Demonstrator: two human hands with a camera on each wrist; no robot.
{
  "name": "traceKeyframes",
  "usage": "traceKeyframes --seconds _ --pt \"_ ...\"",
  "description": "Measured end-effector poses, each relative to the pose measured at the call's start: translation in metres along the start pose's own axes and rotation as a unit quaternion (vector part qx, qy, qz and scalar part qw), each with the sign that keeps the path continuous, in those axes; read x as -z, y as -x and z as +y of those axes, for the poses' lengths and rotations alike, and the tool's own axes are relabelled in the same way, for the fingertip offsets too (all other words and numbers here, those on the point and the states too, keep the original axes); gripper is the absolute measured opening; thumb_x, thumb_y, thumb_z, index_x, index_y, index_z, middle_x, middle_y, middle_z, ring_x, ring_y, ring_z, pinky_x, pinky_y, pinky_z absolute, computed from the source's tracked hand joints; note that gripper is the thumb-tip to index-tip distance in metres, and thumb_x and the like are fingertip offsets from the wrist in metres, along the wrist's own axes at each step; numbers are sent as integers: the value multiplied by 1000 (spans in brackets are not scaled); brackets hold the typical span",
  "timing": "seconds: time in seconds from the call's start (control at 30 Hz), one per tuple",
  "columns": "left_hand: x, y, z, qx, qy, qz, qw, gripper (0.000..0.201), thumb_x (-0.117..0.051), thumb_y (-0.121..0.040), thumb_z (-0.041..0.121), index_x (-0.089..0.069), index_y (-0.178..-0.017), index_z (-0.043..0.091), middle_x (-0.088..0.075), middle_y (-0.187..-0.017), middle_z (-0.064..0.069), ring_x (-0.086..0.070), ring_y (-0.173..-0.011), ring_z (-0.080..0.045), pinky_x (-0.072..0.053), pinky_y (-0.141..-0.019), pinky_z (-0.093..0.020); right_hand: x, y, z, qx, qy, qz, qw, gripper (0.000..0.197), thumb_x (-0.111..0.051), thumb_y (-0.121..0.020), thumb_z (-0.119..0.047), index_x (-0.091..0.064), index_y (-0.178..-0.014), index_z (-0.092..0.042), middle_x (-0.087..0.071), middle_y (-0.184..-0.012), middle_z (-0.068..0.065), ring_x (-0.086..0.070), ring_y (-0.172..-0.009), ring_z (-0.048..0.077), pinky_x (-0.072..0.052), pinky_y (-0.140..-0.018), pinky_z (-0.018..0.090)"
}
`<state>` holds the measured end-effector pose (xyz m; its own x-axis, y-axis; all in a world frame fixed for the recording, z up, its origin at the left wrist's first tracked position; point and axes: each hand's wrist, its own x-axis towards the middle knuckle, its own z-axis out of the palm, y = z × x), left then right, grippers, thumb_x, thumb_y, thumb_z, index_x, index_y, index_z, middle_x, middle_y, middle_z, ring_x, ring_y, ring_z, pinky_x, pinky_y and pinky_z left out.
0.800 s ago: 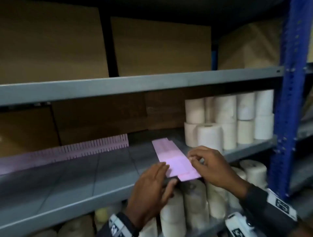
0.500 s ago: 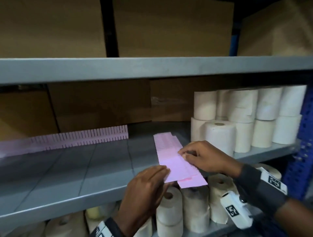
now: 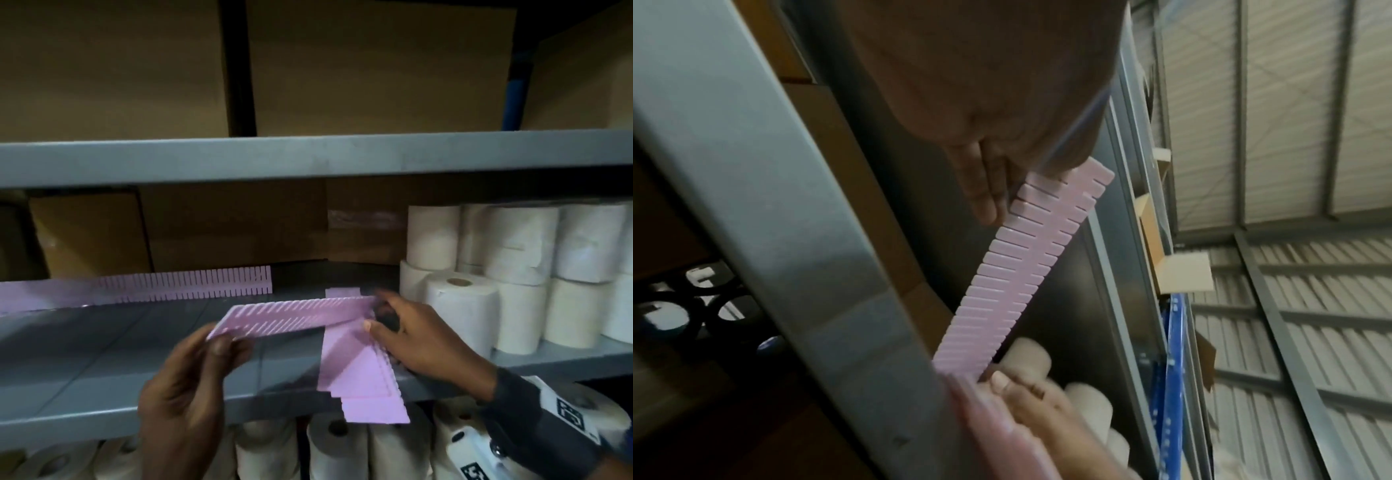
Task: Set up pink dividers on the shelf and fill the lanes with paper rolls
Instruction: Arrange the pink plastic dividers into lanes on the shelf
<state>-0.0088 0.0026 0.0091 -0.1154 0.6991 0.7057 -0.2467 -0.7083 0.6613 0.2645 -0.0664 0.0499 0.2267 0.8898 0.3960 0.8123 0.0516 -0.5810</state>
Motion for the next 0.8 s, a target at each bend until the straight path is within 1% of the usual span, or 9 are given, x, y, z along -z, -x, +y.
traceKeyframes --seconds 0.07,0.13,0.2,0.37,0.5,0.57,0.6,0.7,0.8 --pt "6 -6 9 35 40 27 998 36 -56 -86 19 -67 -120 14 -81 -87 10 -79 -74 -17 -66 -73 -32 1 -2 0 -14 -28 7 999 52 -58 -88 -56 -36 -134 -47 -60 -112 -23 -64 -68 -4 -49 -53 10" --pt "12 -9 20 50 54 51 996 42 -57 -87 19 -65 -126 5 -82 -88 3 -79 -72 -22 -66 -68 -33 2 -4 1 -18 -57 11 998 38 -58 -87 -58 -35 -117 -57 -62 -100 -24 -67 -63 -1 -50 -50 12" --pt "19 -7 31 59 55 77 994 32 -59 -88 22 -69 -118 15 -82 -90 -4 -79 -72 -27 -66 -66 -35 3 -3 1 -15 -75 16 997 28 -60 -86 -56 -40 -106 -56 -63 -90 -21 -68 -64 -4 -52 -49 14" --pt "42 -5 50 93 32 95 991 25 -61 -87 28 -70 -110 23 -81 -91 -12 -79 -79 -33 -66 -70 -39 12 -3 -11 21 -49 27 998 25 -69 -84 -45 -59 -107 -38 -69 -78 -17 -66 -65 -9 -48 -48 10" --pt "65 -3 68 61 -67 106 990 39 -61 -89 29 -66 -128 26 -81 -97 -2 -79 -81 -19 -66 -70 -31 27 -4 -40 44 -44 5 998 21 -71 -85 -39 -63 -103 -33 -69 -75 -13 -65 -63 -9 -45 -45 9" --pt "81 -1 80 26 -130 118 984 38 -58 -96 28 -62 -134 27 -80 -96 4 -77 -82 -14 -65 -70 -26 32 -7 -61 65 -43 -4 997 21 -71 -84 -40 -61 -102 -35 -69 -72 -8 -66 -59 0 -51 -49 18" --pt "90 0 85 11 -158 124 980 34 -56 -99 28 -62 -133 30 -79 -97 4 -76 -83 -12 -65 -71 -25 33 -10 -72 80 -34 -7 996 21 -71 -85 -41 -60 -102 -36 -69 -72 -8 -66 -59 3 -51 -52 23" --pt "120 3 102 -14 -220 169 960 30 -53 -106 29 -65 -133 31 -75 -106 -3 -74 -83 -10 -64 -70 -23 24 -20 -105 132 -6 -29 991 13 -62 -91 -39 -60 -102 -31 -63 -82 -14 -58 -71 -1 -40 -54 21" --pt "145 1 116 -6 -255 198 946 39 -53 -105 40 -64 -140 26 -71 -121 -10 -74 -101 -28 -65 -85 -46 7 -31 -136 176 4 -49 983 9 -53 -97 -35 -59 -101 -29 -64 -93 -11 -60 -81 5 -49 -63 28"
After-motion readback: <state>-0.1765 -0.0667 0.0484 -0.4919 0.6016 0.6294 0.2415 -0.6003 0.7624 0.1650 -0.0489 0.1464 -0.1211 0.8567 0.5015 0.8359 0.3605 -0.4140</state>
